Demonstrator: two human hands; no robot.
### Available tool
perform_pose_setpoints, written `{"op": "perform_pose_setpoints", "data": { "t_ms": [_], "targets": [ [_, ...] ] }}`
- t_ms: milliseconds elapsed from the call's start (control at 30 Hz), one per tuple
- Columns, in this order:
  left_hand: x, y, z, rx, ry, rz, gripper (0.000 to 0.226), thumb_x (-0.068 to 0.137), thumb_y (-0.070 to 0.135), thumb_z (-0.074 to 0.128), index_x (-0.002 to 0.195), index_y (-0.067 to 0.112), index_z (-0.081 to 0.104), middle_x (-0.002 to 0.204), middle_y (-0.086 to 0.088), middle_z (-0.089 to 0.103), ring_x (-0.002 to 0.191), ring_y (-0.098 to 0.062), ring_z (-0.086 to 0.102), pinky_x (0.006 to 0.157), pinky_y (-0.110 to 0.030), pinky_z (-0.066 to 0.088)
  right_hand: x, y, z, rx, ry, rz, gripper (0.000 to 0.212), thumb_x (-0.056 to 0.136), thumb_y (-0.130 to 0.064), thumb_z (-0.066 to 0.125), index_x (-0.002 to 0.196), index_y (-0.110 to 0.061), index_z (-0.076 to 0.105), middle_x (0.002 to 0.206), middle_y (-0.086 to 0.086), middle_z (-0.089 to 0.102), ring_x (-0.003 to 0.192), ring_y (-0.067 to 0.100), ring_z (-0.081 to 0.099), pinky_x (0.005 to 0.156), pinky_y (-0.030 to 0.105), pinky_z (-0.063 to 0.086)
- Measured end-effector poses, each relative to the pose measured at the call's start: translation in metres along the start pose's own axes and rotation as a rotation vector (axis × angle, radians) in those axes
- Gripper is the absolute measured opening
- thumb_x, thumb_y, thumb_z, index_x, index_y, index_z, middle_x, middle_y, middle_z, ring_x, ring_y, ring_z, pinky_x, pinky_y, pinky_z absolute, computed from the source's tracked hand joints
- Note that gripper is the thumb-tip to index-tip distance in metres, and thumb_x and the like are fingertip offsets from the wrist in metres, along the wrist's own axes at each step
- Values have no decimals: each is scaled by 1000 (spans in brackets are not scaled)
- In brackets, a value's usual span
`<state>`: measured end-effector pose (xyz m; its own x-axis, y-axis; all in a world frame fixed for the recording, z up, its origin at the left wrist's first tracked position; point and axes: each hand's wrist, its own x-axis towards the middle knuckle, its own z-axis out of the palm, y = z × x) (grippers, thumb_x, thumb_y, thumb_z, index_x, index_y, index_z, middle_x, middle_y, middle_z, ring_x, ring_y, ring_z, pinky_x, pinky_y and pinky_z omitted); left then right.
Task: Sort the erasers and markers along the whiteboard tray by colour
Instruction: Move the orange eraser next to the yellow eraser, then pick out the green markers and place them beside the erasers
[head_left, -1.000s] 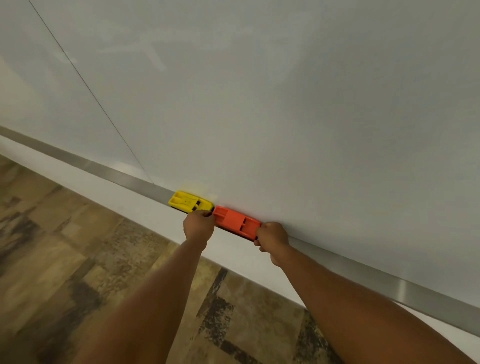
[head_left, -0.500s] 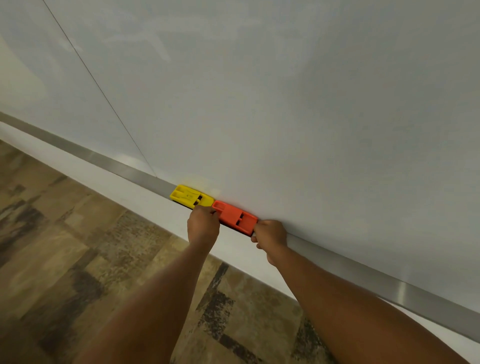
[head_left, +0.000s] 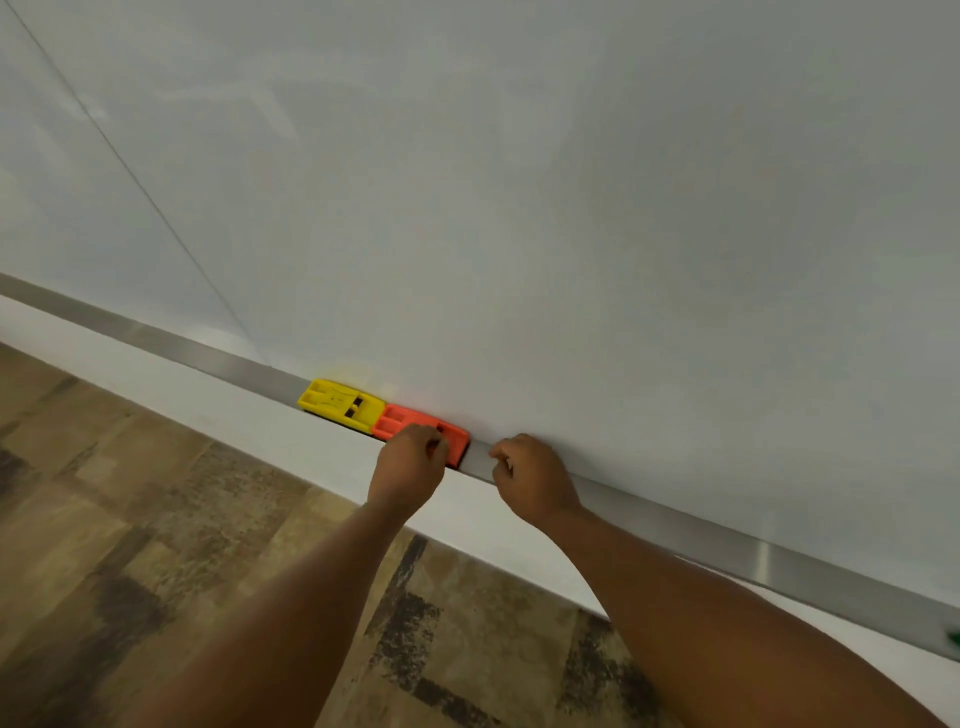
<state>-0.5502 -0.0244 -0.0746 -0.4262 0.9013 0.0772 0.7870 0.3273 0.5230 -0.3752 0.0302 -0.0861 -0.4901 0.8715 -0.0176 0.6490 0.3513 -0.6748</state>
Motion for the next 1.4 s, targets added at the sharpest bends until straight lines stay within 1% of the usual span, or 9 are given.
{"op": "perform_pose_setpoints", "data": {
  "t_ms": [100, 167, 367, 733, 967, 1067, 1233, 1333, 1400],
  "targets": [
    [-12, 25, 16, -10, -58, 103, 17, 90, 27, 57, 81, 15, 66, 80, -3, 66, 71, -22, 61, 62, -30, 46, -19, 14, -24, -124, -10, -135, 27, 87, -18, 49, 106, -18, 68, 106, -1, 65, 94, 22, 62, 80, 38, 53],
    [-20, 48, 24, -61, -79, 146, 16, 90, 25, 58, 83, 15, 68, 81, -1, 67, 72, -17, 61, 64, -31, 49, -31, 23, -42, -157, 19, -174, 27, 87, -20, 48, 104, -17, 68, 104, -2, 65, 91, 21, 63, 78, 38, 53],
    [-36, 107, 45, -48, -219, 287, 17, 89, 27, 57, 87, 18, 70, 90, 4, 70, 76, -13, 62, 69, -27, 49, -69, 60, -97, -216, 107, -135, 24, 87, -20, 50, 103, -18, 68, 102, -3, 65, 90, 19, 63, 78, 35, 53],
    [-91, 246, 107, -44, -446, 590, 17, 90, 23, 53, 87, 20, 70, 85, 7, 71, 72, -14, 62, 69, -31, 52, -187, 158, -195, -315, 214, 90, 28, 92, -22, 46, 113, -18, 64, 105, 0, 66, 92, 21, 62, 78, 37, 51],
    [-145, 330, 162, 9, -594, 744, 22, 91, 28, 51, 102, 22, 69, 98, 5, 72, 87, -16, 64, 74, -26, 48, -257, 221, -243, -386, 253, 258, 29, 91, -19, 45, 113, -17, 64, 104, 3, 64, 94, 24, 60, 75, 34, 50],
    [-163, 356, 181, 16, -617, 783, 24, 92, 27, 50, 106, 21, 69, 102, 4, 72, 92, -16, 64, 76, -25, 47, -278, 243, -257, -411, 258, 294, 30, 91, -18, 45, 114, -16, 64, 105, 4, 64, 95, 25, 60, 79, 39, 52],
    [-183, 388, 203, 93, -654, 810, 30, 94, 30, 49, 117, 18, 64, 111, -2, 63, 100, -21, 58, 87, -32, 48, -299, 269, -274, -528, 251, 376, 28, 90, -15, 48, 113, -17, 63, 104, 5, 63, 92, 24, 59, 76, 39, 52],
    [-190, 408, 215, 163, -660, 813, 29, 91, 30, 48, 109, 16, 66, 99, -4, 59, 83, -19, 54, 75, -33, 49, -309, 280, -281, -615, 219, 453, 25, 87, -12, 52, 110, -16, 63, 101, 5, 61, 90, 25, 58, 73, 37, 51],
    [-196, 422, 223, 177, -662, 820, 26, 93, 27, 47, 108, 15, 65, 101, -7, 60, 82, -20, 55, 74, -33, 49, -318, 290, -282, -638, 178, 480, 25, 88, -11, 51, 110, -15, 62, 102, 6, 61, 94, 27, 57, 75, 38, 50]
  ]
}}
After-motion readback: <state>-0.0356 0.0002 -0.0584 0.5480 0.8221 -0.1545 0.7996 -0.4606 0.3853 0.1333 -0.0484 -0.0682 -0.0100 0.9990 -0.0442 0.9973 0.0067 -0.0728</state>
